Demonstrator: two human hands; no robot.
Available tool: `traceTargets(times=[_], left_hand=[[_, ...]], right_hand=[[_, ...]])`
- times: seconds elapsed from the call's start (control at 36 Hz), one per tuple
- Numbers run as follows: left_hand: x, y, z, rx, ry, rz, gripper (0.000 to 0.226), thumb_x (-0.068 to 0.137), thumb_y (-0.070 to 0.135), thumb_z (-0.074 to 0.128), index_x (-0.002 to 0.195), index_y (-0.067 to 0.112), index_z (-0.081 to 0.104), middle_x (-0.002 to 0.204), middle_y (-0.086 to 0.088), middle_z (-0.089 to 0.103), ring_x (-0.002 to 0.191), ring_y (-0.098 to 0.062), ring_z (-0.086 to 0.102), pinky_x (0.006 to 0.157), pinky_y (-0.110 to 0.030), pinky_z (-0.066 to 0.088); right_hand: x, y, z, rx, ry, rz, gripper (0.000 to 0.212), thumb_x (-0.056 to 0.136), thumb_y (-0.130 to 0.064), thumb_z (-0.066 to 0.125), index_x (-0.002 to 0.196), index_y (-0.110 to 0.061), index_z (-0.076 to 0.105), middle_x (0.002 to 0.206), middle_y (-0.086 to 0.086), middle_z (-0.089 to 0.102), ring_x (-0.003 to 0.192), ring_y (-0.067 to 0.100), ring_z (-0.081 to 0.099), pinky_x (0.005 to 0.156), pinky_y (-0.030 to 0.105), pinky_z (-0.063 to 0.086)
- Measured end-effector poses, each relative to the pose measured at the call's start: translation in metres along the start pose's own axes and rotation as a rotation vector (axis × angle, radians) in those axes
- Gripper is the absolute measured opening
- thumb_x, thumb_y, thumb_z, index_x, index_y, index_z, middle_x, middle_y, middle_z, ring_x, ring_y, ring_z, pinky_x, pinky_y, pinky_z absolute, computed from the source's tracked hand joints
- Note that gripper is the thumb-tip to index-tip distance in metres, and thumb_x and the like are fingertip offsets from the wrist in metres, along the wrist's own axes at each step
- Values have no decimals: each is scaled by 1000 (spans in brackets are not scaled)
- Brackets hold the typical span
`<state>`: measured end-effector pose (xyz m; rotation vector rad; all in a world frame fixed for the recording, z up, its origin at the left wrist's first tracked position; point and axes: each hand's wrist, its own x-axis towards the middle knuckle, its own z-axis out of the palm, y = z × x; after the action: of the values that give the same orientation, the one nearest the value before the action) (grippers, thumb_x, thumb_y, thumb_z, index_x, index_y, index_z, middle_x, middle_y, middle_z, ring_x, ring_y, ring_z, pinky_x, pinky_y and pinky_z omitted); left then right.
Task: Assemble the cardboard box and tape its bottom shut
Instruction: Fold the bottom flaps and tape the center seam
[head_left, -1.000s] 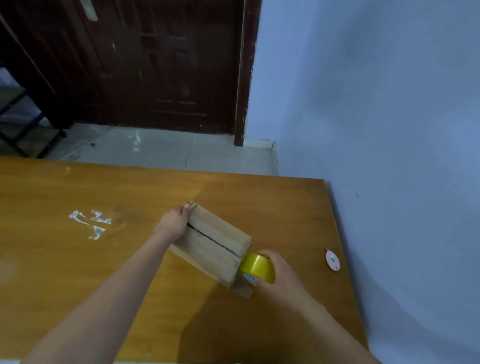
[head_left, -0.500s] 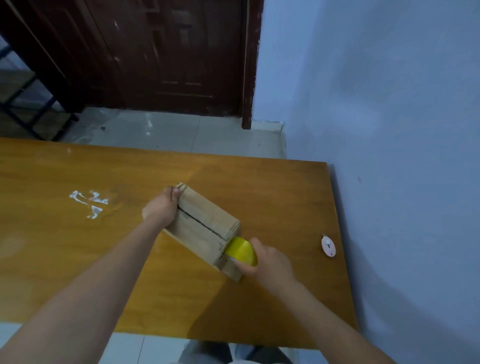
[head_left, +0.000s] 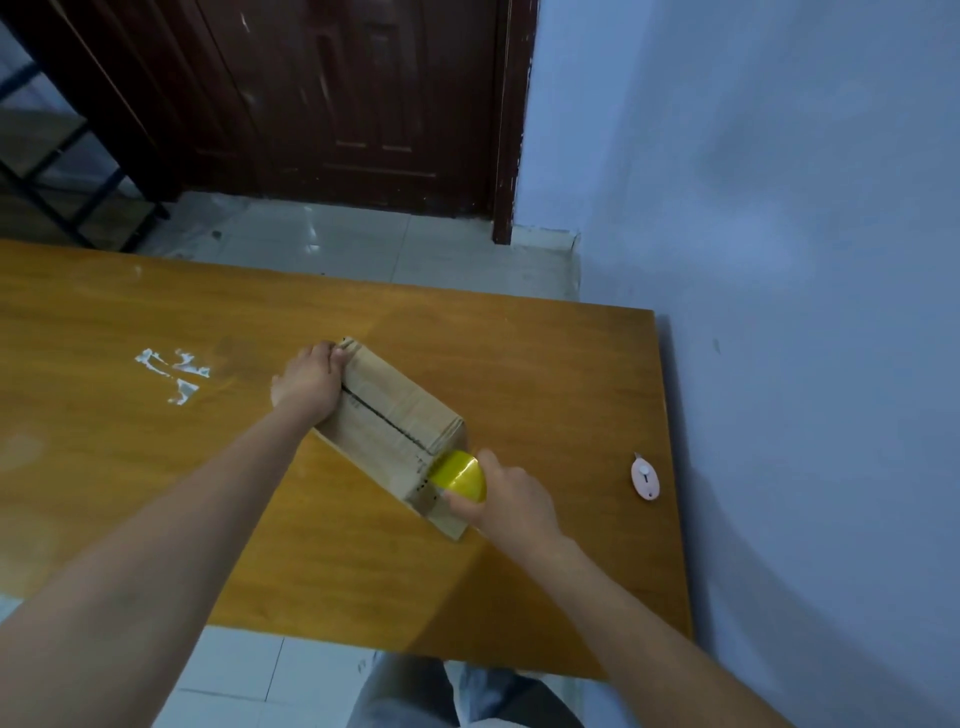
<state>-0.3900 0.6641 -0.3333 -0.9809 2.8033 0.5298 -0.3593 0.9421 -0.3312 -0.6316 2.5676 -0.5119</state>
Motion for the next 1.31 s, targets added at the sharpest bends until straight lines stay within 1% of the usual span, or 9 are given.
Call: traceTargets(times=[0.08,0.19,0.31,0.5,0.69,0.78,0.97,1.17,1.31], left_hand=[[-12,10,-2,-60,137,6,42,101,28,32,138,11,39,145,-15,31,132,-35,27,108,-49,25],[-45,24,1,-39,204,202,48,92,8,43,139,10,38,152,-15,20,138,-35,16,114,-47,15],[-90,31,28,20,66,292,48,99,29,38,143,11,33,158,-12,5,144,-32,2,117,-45,8],[-119,30,58,108,25,298,62,98,52,18,150,29,-6,158,0,-15,144,-20,-17,117,-40,-8],[-121,31,53,194,4,315,98,65,81,-20,147,27,-18,156,-1,-21,144,-23,-20,116,-41,-9],[-122,32,54,231,10,300,106,58,84,-26,148,28,-18,156,-2,-21,144,-23,-19,117,-42,-7],[-121,34,56,248,41,272,107,56,83,-28,148,30,-14,158,-1,-15,145,-23,-15,117,-41,-4],[-121,34,56,251,46,269,108,55,83,-27,149,31,-14,158,0,-15,145,-21,-14,117,-40,-4],[-120,32,57,247,46,266,98,64,82,-11,149,32,-13,158,0,-15,145,-21,-14,117,-40,-4]], right_hand=[[-1,1,1,14,0,-9,57,85,-62,49,120,-18,43,75,-4,54,59,17,54,39,26,34],[0,4,3,82,11,-16,56,84,-64,50,118,-20,46,68,-9,46,50,8,45,38,23,29],[-1,4,3,134,15,-13,47,81,-65,53,101,-23,46,67,-10,46,53,12,47,40,24,30],[-1,3,4,243,-21,-12,56,79,-62,59,117,-25,41,90,-5,57,74,17,55,46,23,31],[-2,9,-1,262,-131,-61,60,75,-57,64,120,-26,40,108,0,62,94,22,61,68,34,47],[-3,13,-5,219,-165,-104,60,75,-50,67,121,-25,38,113,5,60,99,25,59,75,36,48],[-4,2,-6,118,-105,-110,49,79,-41,62,112,-12,39,109,15,60,97,35,59,62,32,35],[0,-7,-9,47,-111,-94,48,79,-41,64,107,-11,39,108,16,60,95,36,60,61,33,38],[4,-10,-10,24,-122,-74,50,78,-41,63,109,-9,42,108,15,60,97,35,60,63,33,39]])
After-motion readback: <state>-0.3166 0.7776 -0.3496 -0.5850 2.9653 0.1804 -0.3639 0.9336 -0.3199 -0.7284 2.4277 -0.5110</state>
